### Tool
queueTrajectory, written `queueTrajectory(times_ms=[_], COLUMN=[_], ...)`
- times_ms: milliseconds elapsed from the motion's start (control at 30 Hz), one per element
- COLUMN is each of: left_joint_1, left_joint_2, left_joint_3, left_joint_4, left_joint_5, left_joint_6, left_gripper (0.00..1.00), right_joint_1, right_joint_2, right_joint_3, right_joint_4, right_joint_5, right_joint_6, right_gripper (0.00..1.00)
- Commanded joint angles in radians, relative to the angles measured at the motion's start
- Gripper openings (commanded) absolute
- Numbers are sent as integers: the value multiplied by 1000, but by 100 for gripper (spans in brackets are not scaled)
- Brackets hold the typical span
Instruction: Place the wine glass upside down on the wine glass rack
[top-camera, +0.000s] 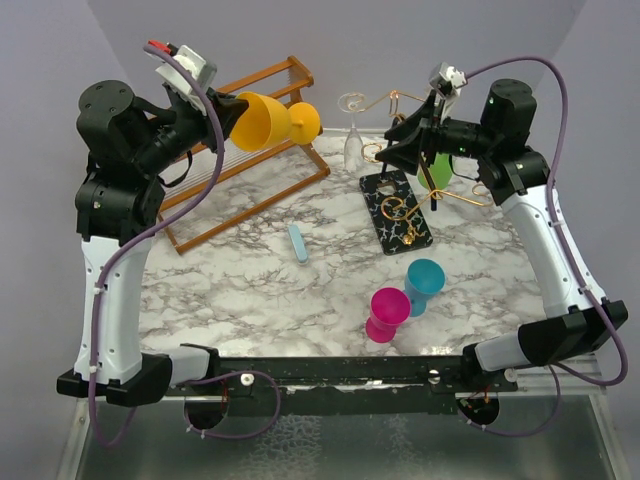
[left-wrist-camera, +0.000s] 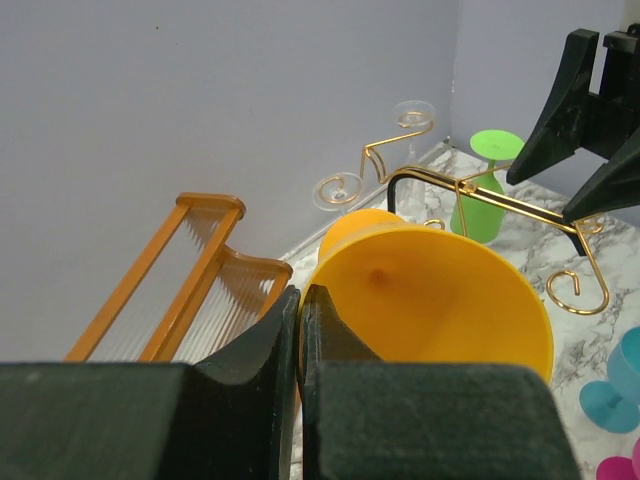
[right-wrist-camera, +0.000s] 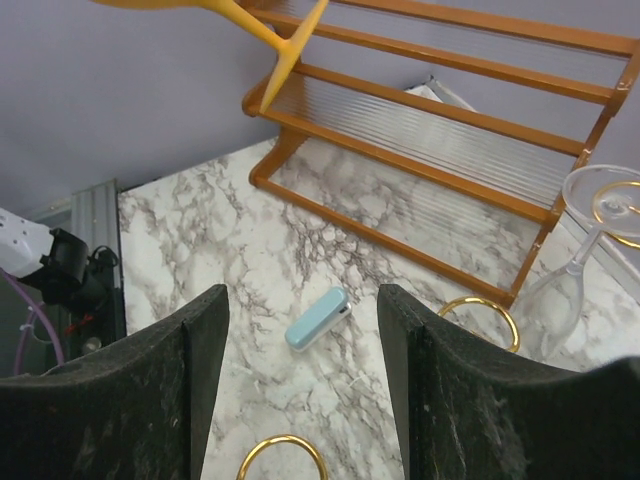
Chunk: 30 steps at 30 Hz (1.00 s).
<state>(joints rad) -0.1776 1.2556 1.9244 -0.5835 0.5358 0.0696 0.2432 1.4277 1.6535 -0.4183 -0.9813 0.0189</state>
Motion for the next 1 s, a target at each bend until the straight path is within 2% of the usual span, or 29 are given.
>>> queueTrajectory(times_ms=[0,433,733,967], left_joint_1=[5,4,-7,-33], left_joint_2=[11,62,88,96], left_joint_3=[23,-1,-23,-29], left_joint_4=[81,184,231,215], left_joint_5=[-21,131,162,152], left_joint_6=[-61,-145,-172,-137], left_gripper=[0,0,0,0], right_joint_1=[27,79,107,109], right_joint_2=[8,58,104,131], right_joint_3=[4,-14,25,66], right_joint_4=[97,222,256,237], right_joint_5=[24,58,74,125], right_joint_6=[118,304,375,402], right_gripper=[60,54,53,53])
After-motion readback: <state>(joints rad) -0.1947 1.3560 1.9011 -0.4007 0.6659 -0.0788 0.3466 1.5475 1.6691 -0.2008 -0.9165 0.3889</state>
